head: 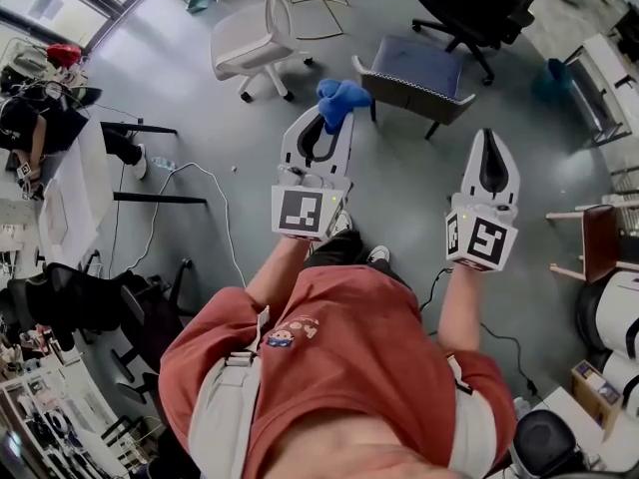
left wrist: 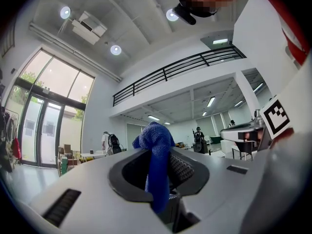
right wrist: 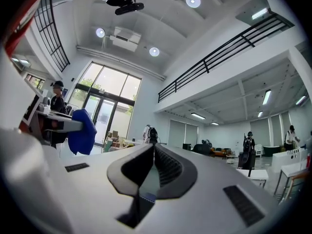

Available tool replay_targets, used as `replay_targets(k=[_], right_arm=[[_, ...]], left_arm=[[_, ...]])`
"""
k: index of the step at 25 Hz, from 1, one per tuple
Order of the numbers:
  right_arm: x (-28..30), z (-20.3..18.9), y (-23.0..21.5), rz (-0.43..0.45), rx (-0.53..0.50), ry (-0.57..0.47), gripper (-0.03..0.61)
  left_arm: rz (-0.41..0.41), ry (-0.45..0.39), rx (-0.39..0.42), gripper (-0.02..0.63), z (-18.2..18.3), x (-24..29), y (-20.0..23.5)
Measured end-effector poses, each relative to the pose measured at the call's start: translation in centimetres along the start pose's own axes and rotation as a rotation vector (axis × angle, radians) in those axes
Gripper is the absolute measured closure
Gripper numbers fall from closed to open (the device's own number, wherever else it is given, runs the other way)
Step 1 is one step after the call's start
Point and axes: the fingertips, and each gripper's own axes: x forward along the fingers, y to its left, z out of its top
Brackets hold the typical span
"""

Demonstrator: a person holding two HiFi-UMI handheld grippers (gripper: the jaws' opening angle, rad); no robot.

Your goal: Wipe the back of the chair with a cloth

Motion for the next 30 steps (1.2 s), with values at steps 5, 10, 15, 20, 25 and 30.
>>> replay_targets(k=[5, 10, 15, 20, 25, 30], right_arm=[[2.9, 0.8, 1.8, 0.004, -0.018, -0.008, 0.554], [5.7, 1.7, 3.5, -0.005, -0.028, -0.02, 0.554], [8.4, 1.4, 4.3, -0.032, -0.031, -0.016, 0.554], [10.6, 0.7, 6.0, -0.046, -0.024, 0.001, 0.554], [11.6, -0.2, 7.9, -0.047, -0.031, 0.026, 0.554], [13.0, -3.0, 7.4, -0.02, -0.04, 0.056, 0.554]], left_arm=[[0.015, -0.028, -0.019, 0.523, -0.2, 1.7, 3.0], [-0.007, -0.012, -0.018, 0.523, -0.9, 2.8, 5.6], [-0.007, -0.017, -0.027, 0.523, -1.5, 4.5, 8.2], [-0.008, -0.007, -0.037, 0.523, -2.6, 5.5, 11.2], [-0.026, 0.015, -0.04, 0.523, -4.0, 6.0, 12.6], [-0.027, 0.063, -0.056, 0.523, -7.2, 8.1, 11.7]])
